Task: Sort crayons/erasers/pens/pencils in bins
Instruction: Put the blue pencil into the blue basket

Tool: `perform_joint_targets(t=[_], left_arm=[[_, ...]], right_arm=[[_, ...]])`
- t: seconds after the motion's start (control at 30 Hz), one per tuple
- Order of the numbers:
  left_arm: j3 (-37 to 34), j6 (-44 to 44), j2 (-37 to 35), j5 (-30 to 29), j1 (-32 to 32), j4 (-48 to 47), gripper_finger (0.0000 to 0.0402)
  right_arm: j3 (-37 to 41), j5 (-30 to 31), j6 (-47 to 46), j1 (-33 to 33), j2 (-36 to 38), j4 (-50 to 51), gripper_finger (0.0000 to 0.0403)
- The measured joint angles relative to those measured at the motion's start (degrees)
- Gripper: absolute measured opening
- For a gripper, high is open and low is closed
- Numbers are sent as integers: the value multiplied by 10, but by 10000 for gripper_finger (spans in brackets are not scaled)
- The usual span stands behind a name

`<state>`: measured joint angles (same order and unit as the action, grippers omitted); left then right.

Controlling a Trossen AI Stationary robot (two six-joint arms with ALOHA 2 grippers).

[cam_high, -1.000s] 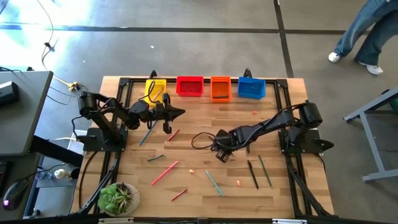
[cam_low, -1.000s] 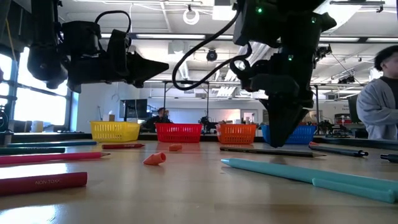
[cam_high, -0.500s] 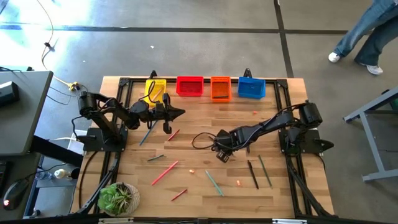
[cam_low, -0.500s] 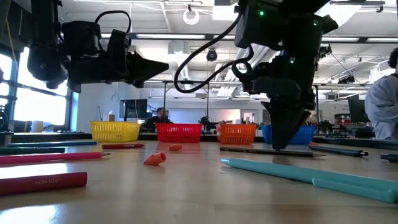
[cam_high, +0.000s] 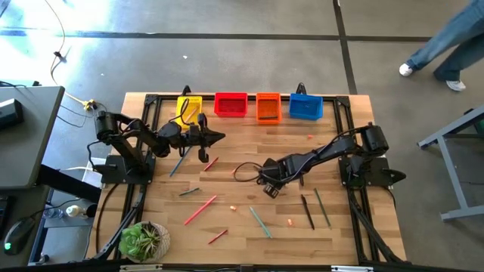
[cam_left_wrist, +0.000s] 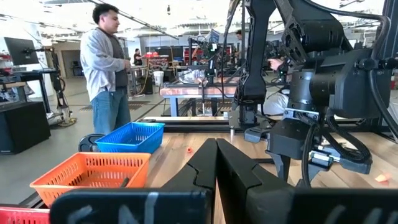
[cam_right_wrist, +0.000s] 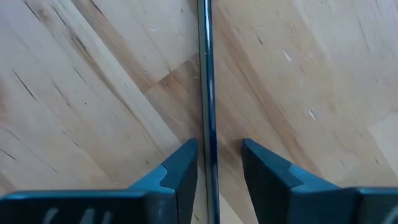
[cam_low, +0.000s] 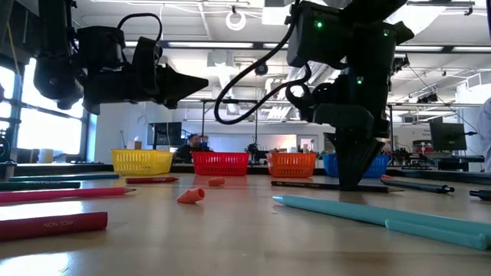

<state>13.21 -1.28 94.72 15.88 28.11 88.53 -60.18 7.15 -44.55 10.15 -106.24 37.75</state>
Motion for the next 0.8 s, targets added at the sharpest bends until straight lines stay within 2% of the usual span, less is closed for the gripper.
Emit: perform_joint_targets(t=[0.47, 0.6, 0.8], left_arm=[[0, 0, 0, 0, 0, 0, 0], [0, -4, 0, 0, 0, 0, 0], [0, -5, 0, 0, 0, -3, 0]], right_arm=[[-12, -14, 63, -12, -2, 37, 15], [-45, -12, 76, -15, -6, 88, 10], [-101, 33, 100, -26, -4, 202, 12]])
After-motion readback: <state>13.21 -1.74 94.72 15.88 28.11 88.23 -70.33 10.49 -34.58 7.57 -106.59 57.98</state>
